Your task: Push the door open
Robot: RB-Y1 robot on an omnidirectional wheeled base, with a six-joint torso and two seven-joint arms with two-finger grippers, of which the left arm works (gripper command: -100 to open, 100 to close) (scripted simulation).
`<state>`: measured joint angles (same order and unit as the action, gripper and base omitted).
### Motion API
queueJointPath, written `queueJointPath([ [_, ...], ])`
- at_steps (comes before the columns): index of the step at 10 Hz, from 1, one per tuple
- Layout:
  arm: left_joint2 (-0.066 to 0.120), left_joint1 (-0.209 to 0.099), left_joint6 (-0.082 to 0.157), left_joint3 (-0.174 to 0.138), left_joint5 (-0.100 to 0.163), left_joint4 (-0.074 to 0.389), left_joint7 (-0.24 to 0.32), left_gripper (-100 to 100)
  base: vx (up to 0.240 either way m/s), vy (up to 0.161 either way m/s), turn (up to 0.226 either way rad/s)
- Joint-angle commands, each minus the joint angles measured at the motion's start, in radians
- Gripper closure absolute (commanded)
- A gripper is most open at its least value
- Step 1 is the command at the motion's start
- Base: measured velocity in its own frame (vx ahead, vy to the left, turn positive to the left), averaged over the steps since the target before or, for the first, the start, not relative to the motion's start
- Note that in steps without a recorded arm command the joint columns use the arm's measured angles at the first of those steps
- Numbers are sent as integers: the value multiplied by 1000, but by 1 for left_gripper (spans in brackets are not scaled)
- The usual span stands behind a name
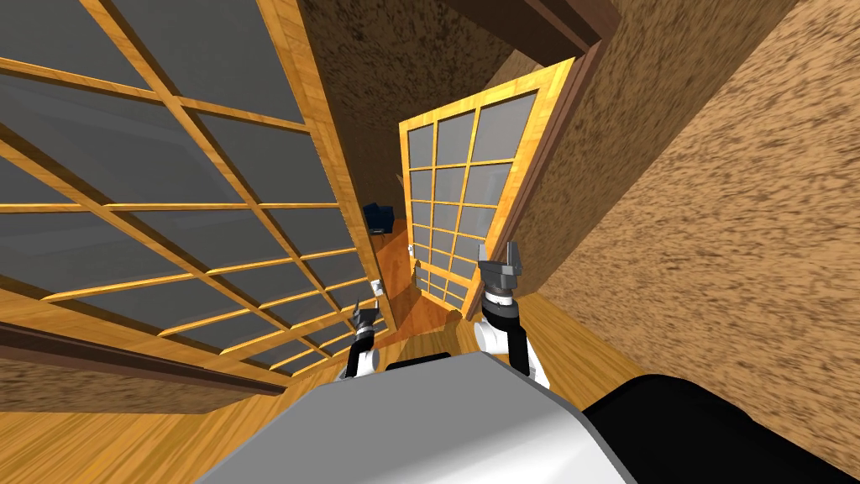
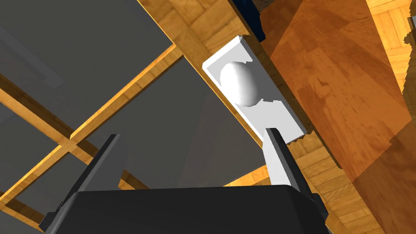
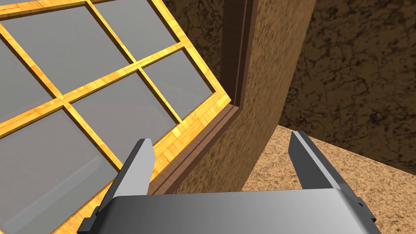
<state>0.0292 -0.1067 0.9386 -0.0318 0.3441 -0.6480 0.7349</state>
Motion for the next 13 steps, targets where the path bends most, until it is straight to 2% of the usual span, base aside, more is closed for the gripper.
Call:
queueJointPath([
  [1, -6, -2, -6, 19, 34, 0, 50, -100, -33, 13, -31],
  [2, -6, -2, -6, 19, 34, 0, 64, -100, -32, 9, -13],
  [4, -15, -9, -8, 41, 77, 7, 127, -100, -42, 8, -24],
  [5, -15, -9, -8, 41, 77, 7, 138, -100, -28, 4, -12],
  [8, -29, -18, -12, 71, 133, 17, 231, -100, -33, 8, -21],
  [9, -29, -18, -12, 71, 133, 17, 240, -100, -23, 4, -13],
  [13, -46, -27, -16, 101, 191, 27, 348, -100, -28, 6, -19],
])
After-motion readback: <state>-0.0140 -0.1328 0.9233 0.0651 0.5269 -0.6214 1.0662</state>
